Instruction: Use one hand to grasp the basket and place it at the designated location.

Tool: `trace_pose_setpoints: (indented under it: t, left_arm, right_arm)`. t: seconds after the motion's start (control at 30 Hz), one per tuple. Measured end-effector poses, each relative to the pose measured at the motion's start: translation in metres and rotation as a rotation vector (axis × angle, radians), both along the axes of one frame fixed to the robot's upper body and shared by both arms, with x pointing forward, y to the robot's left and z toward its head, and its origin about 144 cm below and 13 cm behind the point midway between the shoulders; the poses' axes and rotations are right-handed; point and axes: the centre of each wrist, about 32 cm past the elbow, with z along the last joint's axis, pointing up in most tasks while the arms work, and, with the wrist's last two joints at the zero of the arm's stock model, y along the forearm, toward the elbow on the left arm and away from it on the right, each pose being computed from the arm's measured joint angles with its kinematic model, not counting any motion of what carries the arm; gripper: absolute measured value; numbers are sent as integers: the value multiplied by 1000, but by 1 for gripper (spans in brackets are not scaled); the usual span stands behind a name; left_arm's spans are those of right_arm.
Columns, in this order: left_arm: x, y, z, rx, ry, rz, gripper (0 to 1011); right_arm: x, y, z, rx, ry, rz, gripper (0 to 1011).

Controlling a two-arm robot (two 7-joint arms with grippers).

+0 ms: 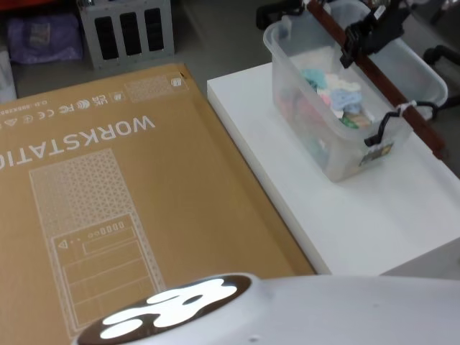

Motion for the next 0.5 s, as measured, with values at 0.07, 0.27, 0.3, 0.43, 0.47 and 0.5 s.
trace_pose_setpoints:
  t: [0.07, 0.27, 0.3, 0.43, 0.47, 0.5]
  left_arm:
    - [0, 0, 0, 0, 0, 0, 0]
    - [0, 0, 0, 0, 0, 0, 0]
    - [0, 0, 0, 0, 0, 0, 0]
    - [0, 0, 0, 0, 0, 0, 0]
    - [0, 0, 0, 0, 0, 0, 0]
    - [0, 0, 0, 0, 0, 0, 0]
  right_arm:
    - [-1, -2, -4, 4, 9, -4, 240]
    - [-3, -5, -11, 11, 25, -11, 240]
    - [-3, -5, -11, 13, 26, -12, 240]
    - [-3, -6, -13, 14, 30, -11, 240]
    - [-3, -6, -15, 15, 32, -10, 240]
    - [-3, -7, -17, 17, 36, -10, 240]
